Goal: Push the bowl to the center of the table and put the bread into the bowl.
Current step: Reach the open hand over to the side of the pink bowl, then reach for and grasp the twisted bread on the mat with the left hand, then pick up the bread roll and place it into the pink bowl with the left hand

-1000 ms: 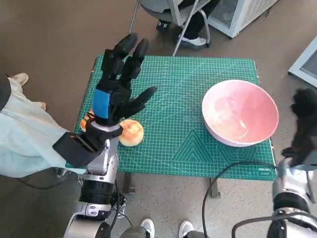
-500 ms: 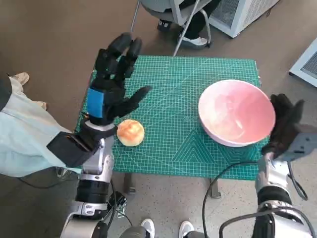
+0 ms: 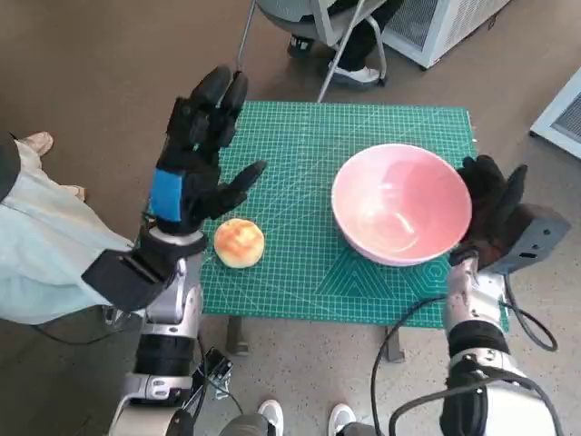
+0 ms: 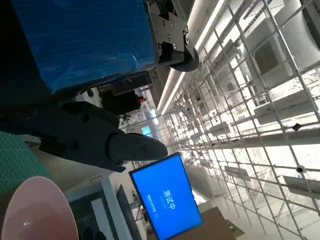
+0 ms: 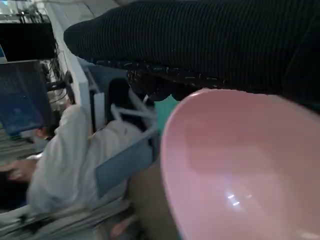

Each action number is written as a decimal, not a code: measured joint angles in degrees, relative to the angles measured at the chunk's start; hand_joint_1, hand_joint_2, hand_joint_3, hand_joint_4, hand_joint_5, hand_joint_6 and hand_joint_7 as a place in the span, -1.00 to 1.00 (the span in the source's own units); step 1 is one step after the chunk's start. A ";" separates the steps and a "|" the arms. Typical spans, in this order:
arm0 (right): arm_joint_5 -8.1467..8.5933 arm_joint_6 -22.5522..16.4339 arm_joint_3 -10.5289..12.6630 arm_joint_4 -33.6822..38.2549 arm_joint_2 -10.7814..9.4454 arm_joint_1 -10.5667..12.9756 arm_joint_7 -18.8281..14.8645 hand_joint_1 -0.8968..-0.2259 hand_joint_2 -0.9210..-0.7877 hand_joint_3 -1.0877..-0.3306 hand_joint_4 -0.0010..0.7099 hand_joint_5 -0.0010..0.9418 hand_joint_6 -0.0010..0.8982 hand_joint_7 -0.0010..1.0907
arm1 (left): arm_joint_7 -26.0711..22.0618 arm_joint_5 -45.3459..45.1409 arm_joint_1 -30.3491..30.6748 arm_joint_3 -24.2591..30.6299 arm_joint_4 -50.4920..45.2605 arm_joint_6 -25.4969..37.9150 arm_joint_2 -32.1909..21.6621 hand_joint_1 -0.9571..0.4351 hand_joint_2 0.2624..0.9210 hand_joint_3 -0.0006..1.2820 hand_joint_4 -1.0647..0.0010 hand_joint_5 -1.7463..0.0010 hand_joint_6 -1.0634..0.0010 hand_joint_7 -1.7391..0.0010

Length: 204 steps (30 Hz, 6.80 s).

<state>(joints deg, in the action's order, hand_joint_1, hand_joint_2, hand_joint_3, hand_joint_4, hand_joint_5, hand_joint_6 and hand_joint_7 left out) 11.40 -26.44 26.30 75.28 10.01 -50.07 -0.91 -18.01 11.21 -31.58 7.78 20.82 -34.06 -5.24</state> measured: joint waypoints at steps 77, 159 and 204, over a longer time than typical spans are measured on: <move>-5.47 -43.28 -16.58 -17.40 -0.46 -4.57 -20.65 -0.07 -1.00 -0.14 -0.03 -0.98 -1.00 0.54 | -4.19 -37.70 1.95 -9.49 0.81 30.94 -39.87 -0.24 0.94 -0.98 0.57 1.00 0.38 0.98; -9.01 -45.27 -20.04 -18.75 1.30 -2.69 -13.59 -0.12 -1.00 -0.02 -0.10 -1.00 -1.00 0.48 | 13.71 -44.08 -20.13 -28.60 43.22 45.38 -19.29 0.50 1.00 -0.84 -0.17 -0.36 0.01 -0.20; -6.82 -44.75 -20.71 -19.78 1.03 -2.36 -15.49 -0.14 -1.00 0.00 -0.11 -1.00 -1.00 0.49 | 19.07 -38.27 -26.05 -22.74 10.78 23.80 -11.85 0.37 0.99 -0.95 -0.45 -0.22 -0.18 -0.35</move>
<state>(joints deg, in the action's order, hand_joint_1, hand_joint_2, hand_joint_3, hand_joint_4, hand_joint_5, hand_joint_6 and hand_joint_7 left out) 4.57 -71.19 5.59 55.50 11.04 -52.43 -16.40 1.06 -27.07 -57.63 -14.96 31.60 -10.25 -17.09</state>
